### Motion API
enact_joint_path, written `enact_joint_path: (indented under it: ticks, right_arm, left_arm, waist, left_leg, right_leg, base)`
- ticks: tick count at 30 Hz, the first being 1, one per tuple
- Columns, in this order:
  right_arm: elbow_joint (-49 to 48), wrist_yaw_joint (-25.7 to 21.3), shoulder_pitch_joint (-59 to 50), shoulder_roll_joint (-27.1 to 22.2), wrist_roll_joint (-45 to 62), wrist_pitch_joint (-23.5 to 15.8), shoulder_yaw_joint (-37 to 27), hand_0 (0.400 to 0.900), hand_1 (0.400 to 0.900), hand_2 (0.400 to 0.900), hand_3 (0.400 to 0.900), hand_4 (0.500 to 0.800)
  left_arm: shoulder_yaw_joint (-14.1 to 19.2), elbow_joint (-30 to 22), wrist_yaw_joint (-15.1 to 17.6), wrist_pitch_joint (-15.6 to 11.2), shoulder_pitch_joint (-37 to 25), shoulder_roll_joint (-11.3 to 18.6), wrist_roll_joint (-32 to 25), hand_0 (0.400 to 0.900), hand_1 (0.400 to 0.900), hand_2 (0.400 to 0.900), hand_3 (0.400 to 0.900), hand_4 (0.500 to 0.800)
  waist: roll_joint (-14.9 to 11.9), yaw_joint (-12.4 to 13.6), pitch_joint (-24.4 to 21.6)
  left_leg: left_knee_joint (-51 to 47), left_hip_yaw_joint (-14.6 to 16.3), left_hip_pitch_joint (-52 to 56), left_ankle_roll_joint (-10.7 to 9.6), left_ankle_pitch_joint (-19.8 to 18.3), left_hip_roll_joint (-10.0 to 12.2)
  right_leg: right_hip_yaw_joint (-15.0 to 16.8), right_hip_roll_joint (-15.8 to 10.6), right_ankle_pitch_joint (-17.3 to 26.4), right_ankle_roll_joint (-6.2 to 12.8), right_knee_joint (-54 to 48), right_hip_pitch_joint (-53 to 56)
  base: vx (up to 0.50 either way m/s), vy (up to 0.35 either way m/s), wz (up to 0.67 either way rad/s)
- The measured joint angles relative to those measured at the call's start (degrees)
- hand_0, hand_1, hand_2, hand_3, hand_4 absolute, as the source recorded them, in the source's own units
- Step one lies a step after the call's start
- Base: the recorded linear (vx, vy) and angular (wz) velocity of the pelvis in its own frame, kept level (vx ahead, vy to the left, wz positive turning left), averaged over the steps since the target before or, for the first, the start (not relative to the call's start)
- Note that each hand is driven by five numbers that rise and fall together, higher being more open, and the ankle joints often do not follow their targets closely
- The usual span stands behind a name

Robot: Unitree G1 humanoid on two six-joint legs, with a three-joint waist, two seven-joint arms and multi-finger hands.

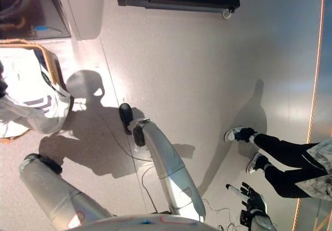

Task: Put the clothes in the basket into the washing machine.

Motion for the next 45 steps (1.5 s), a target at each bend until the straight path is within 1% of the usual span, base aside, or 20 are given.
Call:
enact_joint_path:
  ticks: [2, 3, 6, 7, 9, 11, 14, 15, 16, 17, 20, 22, 26, 30, 31, 32, 37, 39, 41, 45]
  right_arm:
    - [0.0, 0.07, 0.04, 0.39, -0.05, 0.13, 0.0, 0.9, 0.9, 0.9, 0.9, 0.8]
    - [0.0, 0.09, -0.01, 0.43, -0.1, 0.16, 0.0, 0.9, 0.9, 0.9, 0.9, 0.8]
    - [0.03, 0.09, -0.09, 0.48, -0.17, 0.27, -0.01, 0.9, 0.9, 0.9, 0.9, 0.8]
    - [0.02, 0.1, -0.09, 0.5, -0.41, 0.29, -0.02, 0.9, 0.9, 0.9, 0.9, 0.8]
    - [0.04, 0.15, -0.07, 0.51, -0.72, 0.3, 0.0, 0.9, 0.9, 0.9, 0.9, 0.8]
    - [0.06, 0.19, -0.07, 0.47, -0.83, 0.29, 0.0, 0.9, 0.9, 0.9, 0.9, 0.8]
    - [0.12, 0.17, -0.35, 0.04, -1.32, -0.09, -0.09, 0.9, 0.9, 0.9, 0.9, 0.8]
    - [0.14, 0.17, -0.51, -0.17, -1.47, -0.15, -0.15, 0.9, 0.9, 0.9, 0.9, 0.8]
    - [0.16, 0.17, -0.69, -0.3, -1.85, -0.21, -0.64, 0.9, 0.9, 0.9, 0.9, 0.8]
    - [0.18, 0.17, -0.91, -0.31, -1.88, -0.18, -1.03, 0.9, 0.9, 0.9, 0.9, 0.8]
    - [0.26, 0.14, -1.24, -0.75, -2.52, -0.24, -1.82, 0.9, 0.9, 0.9, 0.9, 0.8]
    - [0.58, 0.14, -1.36, -0.91, -2.85, -0.2, -1.83, 0.9, 0.9, 0.9, 0.9, 0.8]
    - [0.8, 0.14, -1.72, -1.14, -3.21, -0.14, -2.03, 0.9, 0.9, 0.9, 0.9, 0.8]
    - [0.86, 0.2, -1.82, -1.71, -4.1, -0.18, -2.07, 0.9, 0.9, 0.9, 0.9, 0.8]
    - [0.85, 0.2, -1.85, -1.88, -4.15, -0.19, -2.07, 0.9, 0.9, 0.9, 0.9, 0.8]
    - [0.85, 0.21, -1.87, -2.11, -4.68, -0.2, -2.08, 0.9, 0.9, 0.9, 0.9, 0.8]
    - [0.86, 0.22, -1.83, -2.63, -5.11, -0.13, -2.18, 0.9, 0.9, 0.9, 0.9, 0.8]
    - [0.86, 0.23, -1.83, -2.88, -5.25, -0.08, -2.24, 0.9, 0.9, 0.9, 0.9, 0.8]
    - [0.91, 0.3, -1.73, -3.33, -5.62, 0.24, -2.7, 0.9, 0.9, 0.9, 0.9, 0.8]
    - [1.33, 1.19, -0.9, -4.44, -6.3, 0.41, -4.35, 0.9, 0.9, 0.9, 0.9, 0.8]
  left_arm:
    - [0.02, -0.45, -0.05, -0.04, 0.22, -0.55, -0.03, 0.4, 0.4, 0.4, 0.4, 0.5]
    - [0.06, -0.66, -0.17, -0.11, 0.41, -0.76, -0.01, 0.4, 0.4, 0.4, 0.4, 0.5]
    - [0.08, -1.48, -0.66, -0.22, 1.31, -1.46, -0.02, 0.4, 0.4, 0.4, 0.4, 0.5]
    - [0.13, -1.61, -0.73, -0.38, 1.36, -2.08, -0.03, 0.4, 0.4, 0.4, 0.4, 0.5]
    - [0.16, -1.87, -0.96, -0.66, 1.46, -4.24, -0.03, 0.4, 0.4, 0.4, 0.4, 0.5]
    - [0.14, -2.18, -1.22, -0.74, 2.04, -6.6, -0.04, 0.4, 0.4, 0.4, 0.4, 0.5]
    - [0.12, -2.72, -1.24, -1.65, 2.3, -10.06, -0.02, 0.4, 0.4, 0.4, 0.4, 0.5]
    - [0.09, -2.81, -1.26, -1.66, 2.4, -10.68, -0.02, 0.4, 0.4, 0.4, 0.4, 0.5]
    - [0.1, -2.82, -1.2, -1.68, 2.49, -11.31, -0.02, 0.4, 0.4, 0.4, 0.4, 0.5]
    - [0.1, -2.89, -1.21, -1.72, 2.49, -11.79, -0.01, 0.4, 0.4, 0.4, 0.4, 0.5]
    - [0.05, -3.39, -1.29, -2.01, 2.51, -13.19, -0.02, 0.4, 0.4, 0.4, 0.4, 0.5]
    - [0.04, -3.43, -1.37, -2.09, 2.57, -14.61, -0.02, 0.4, 0.4, 0.4, 0.4, 0.5]
    - [0.04, -4.32, -1.48, -2.83, 2.88, -16.54, -0.03, 0.4, 0.4, 0.4, 0.4, 0.5]
    - [0.2, -6.09, -1.71, -3.08, 3.78, -17.11, -0.25, 0.4, 0.4, 0.4, 0.4, 0.5]
    - [0.2, -6.28, -1.71, -3.63, 3.73, -17.12, -0.38, 0.4, 0.4, 0.4, 0.4, 0.5]
    - [0.21, -6.28, -1.7, -4.16, 3.76, -17.12, -0.72, 0.4, 0.4, 0.4, 0.4, 0.5]
    - [0.69, -6.73, -1.72, -4.17, 3.75, -17.32, -5.2, 0.4, 0.4, 0.4, 0.4, 0.5]
    - [1.24, -6.87, -1.77, -4.16, 3.83, -17.42, -6.82, 0.4, 0.4, 0.4, 0.4, 0.5]
    - [2.81, -6.92, -1.83, -4.22, 4.58, -18.25, -7.19, 0.4, 0.4, 0.4, 0.4, 0.5]
    - [3.76, -7.41, -2.51, -4.22, 7.12, -20.37, -8.03, 0.4, 0.4, 0.4, 0.4, 0.5]
  waist:
    - [0.14, -0.45, -0.15]
    - [0.4, -0.11, -0.21]
    - [1.0, -0.46, -0.13]
    - [1.25, -0.45, 0.02]
    - [2.23, -0.54, 0.66]
    - [3.05, -0.51, 1.17]
    - [5.22, -0.07, 2.75]
    - [5.68, 0.3, 3.1]
    - [6.15, 0.29, 3.65]
    - [6.32, 0.26, 4.13]
    - [6.98, 0.18, 5.67]
    - [7.35, 0.04, 6.26]
    - [8.6, 0.41, 7.04]
    - [9.34, 0.75, 7.4]
    - [9.4, 0.95, 7.39]
    - [9.63, 0.96, 7.47]
    - [10.58, 0.86, 7.32]
    - [11.19, 0.91, 7.09]
    - [12.33, 0.91, 6.7]
    - [14.82, 0.92, 4.32]
  left_leg:
    - [-2.45, 2.37, 2.68, 0.01, 1.02, -1.08]
    - [-3.68, 3.28, 3.81, 0.05, 1.45, -1.91]
    - [-7.96, 6.69, 7.89, 0.16, 3.32, -4.34]
    - [-9.96, 7.86, 9.35, 0.08, 4.36, -5.57]
    - [-13.88, 9.01, 12.28, 0.11, 6.17, -8.07]
    - [-18.37, 10.25, 15.99, 0.29, 8.08, -10.33]
    - [-26.65, 11.33, 20.39, 0.77, 12.25, -14.02]
    - [-29.02, 11.81, 21.75, 0.91, 13.54, -14.98]
    - [-31.2, 12.01, 23.15, 0.41, 14.59, -15.9]
    - [-33.43, 12.51, 24.66, 0.6, 15.62, -16.94]
    - [-39.04, 13.41, 28.82, 0.25, 18.35, -19.38]
    - [-42.92, 14.16, 31.99, 0.64, 20.27, -21.12]
    - [-49.27, 14.61, 36.95, 1.34, 23.19, -23.66]
    - [-52.47, 15.82, 40.95, 2.1, 24.59, -25.45]
    - [-53.2, 16.14, 41.49, 2.36, 24.92, -25.81]
    - [-53.46, 16.16, 41.77, 2.47, 25.1, -25.93]
    - [-55.34, 16.15, 43.8, 2.76, 26.26, -26.35]
    - [-56.48, 16.76, 44.54, 2.89, 26.87, -26.47]
    - [-57.93, 17.32, 45.99, 3.21, 27.39, -26.54]
    - [-59.64, 18.52, 47.78, 3.38, 27.54, -26.58]
  right_leg:
    - [1.09, -0.73, 0.59, 0.46, -1.93, 1.76]
    - [1.49, -1.42, 1.05, 0.6, -2.78, 2.44]
    - [2.76, -3.6, 2.04, 1.21, -5.67, 5.12]
    - [3.22, -4.45, 2.37, 1.49, -6.5, 6.07]
    - [3.29, -6.62, 2.67, 1.95, -8.57, 8.72]
    - [3.57, -8.14, 3.02, 2.48, -11.56, 11.89]
    - [3.31, -10.92, 4.22, 3.77, -16.64, 16.13]
    - [3.35, -11.57, 5.33, 3.58, -17.74, 17.21]
    - [3.29, -12.32, 5.54, 3.84, -18.81, 18.33]
    - [3.29, -13.08, 5.75, 4.16, -19.79, 19.42]
    - [3.37, -14.87, 6.48, 5.19, -22.56, 22.8]
    - [3.67, -16.01, 6.92, 5.88, -24.32, 25.15]
    - [3.74, -17.72, 7.86, 7.28, -27.83, 29.29]
    - [4.37, -18.92, 8.34, 8.3, -29.72, 32.61]
    - [4.65, -19.17, 8.43, 8.51, -29.8, 32.75]
    - [4.75, -19.28, 8.55, 8.68, -30.12, 33.14]
    - [4.8, -19.51, 8.67, 8.86, -30.58, 34.79]
    - [4.98, -19.52, 8.77, 8.94, -30.73, 34.89]
    - [5.12, -19.38, 9.19, 8.97, -31.52, 35.73]
    - [5.66, -19.06, 9.38, 9.15, -32.44, 36.64]
  base:
    - [-0.02, 0.039, 0.32]
    - [-0.03, 0.034, 0.33]
    - [-0.03, 0.032, 0.41]
    - [-0.02, 0.006, 0.52]
    - [-0.02, 0.006, 0.53]
    - [-0.01, 0.011, 0.57]
    - [-0.02, 0.037, 0.43]
    - [-0.01, 0.038, 0.39]
    - [-0.01, 0.046, 0.34]
    - [-0.01, 0.054, 0.32]
    - [-0.01, 0.062, 0.31]
    - [0.01, 0.058, 0.24]
    - [0.01, 0.039, 0.16]
    - [-0.05, 0.001, 0.15]
    - [0.01, 0.005, 0.11]
    - [0.01, 0.009, 0.07]
    - [0.02, 0.01, -0.01]
    - [0.05, 0.028, -0.09]
    - [0.08, 0.031, -0.14]
    - [0.09, 0.017, -0.15]
